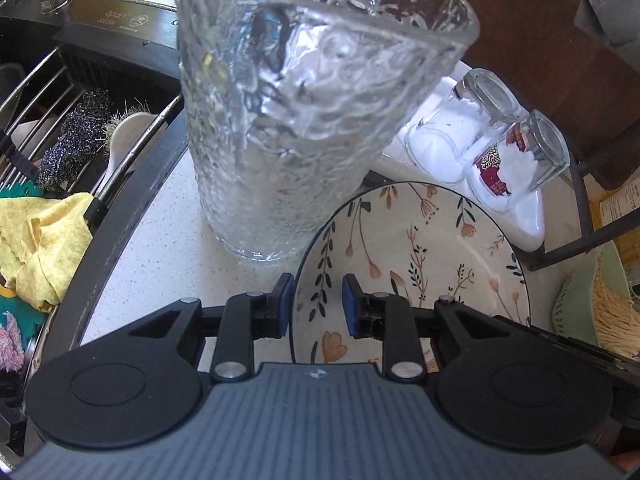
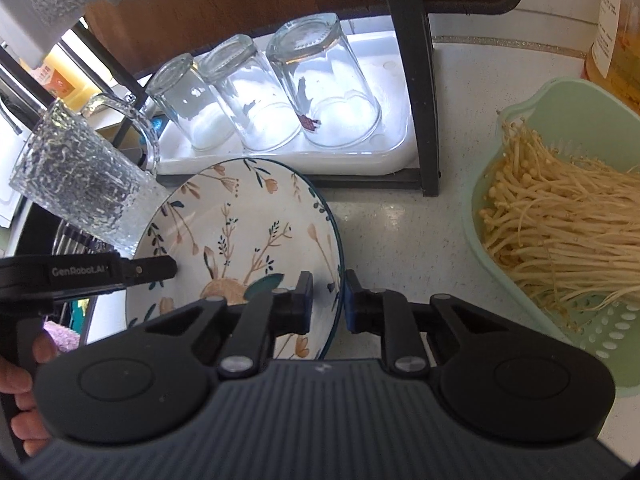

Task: Organize plates and bowls
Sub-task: 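Close both grippers on the deer-pattern plate rim and tilt it up, then carry the deer-pattern plate with both grippers over the stacked plates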

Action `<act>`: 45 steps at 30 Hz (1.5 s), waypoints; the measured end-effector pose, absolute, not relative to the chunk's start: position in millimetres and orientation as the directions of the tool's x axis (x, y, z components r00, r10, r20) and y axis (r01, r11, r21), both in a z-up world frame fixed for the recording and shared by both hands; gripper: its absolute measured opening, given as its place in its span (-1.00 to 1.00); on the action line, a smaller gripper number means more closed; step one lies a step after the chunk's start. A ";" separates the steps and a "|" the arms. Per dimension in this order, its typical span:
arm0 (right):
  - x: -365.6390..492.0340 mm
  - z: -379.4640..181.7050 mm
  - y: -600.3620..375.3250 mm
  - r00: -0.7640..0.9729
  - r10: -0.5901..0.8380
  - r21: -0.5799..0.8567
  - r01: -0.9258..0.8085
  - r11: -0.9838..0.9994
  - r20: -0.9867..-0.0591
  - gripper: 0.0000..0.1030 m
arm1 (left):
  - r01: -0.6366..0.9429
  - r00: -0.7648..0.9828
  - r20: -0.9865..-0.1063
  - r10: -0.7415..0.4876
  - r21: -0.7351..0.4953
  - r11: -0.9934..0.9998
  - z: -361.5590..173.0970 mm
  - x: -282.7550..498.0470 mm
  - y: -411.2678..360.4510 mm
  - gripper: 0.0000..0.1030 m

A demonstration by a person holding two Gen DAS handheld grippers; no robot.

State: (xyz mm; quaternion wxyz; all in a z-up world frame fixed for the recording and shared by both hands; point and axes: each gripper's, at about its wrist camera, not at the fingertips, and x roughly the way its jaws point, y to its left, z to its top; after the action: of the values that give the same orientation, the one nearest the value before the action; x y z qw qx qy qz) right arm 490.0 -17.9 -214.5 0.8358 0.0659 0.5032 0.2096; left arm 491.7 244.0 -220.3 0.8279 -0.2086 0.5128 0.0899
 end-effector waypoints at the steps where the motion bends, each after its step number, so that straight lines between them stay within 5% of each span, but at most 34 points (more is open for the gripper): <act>1: 490.0 -214.7 -18.5 0.405 0.422 0.327 -0.284 0.902 -0.811 -0.62 | -0.364 0.457 -0.887 -0.062 -0.251 0.897 -220.2 491.6 243.4 -0.43; 45: 397.7 -138.2 -89.6 0.430 0.532 0.419 -0.335 0.844 -0.729 -0.62 | -0.306 0.486 -0.866 -0.120 -0.297 0.905 -132.3 385.0 179.8 -0.43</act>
State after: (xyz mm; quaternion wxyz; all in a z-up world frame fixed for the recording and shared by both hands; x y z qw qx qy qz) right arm 397.7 -89.6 -138.2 0.8388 0.1058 0.4674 0.2584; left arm 385.0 179.8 -132.3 0.8358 -0.2112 0.5038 0.0557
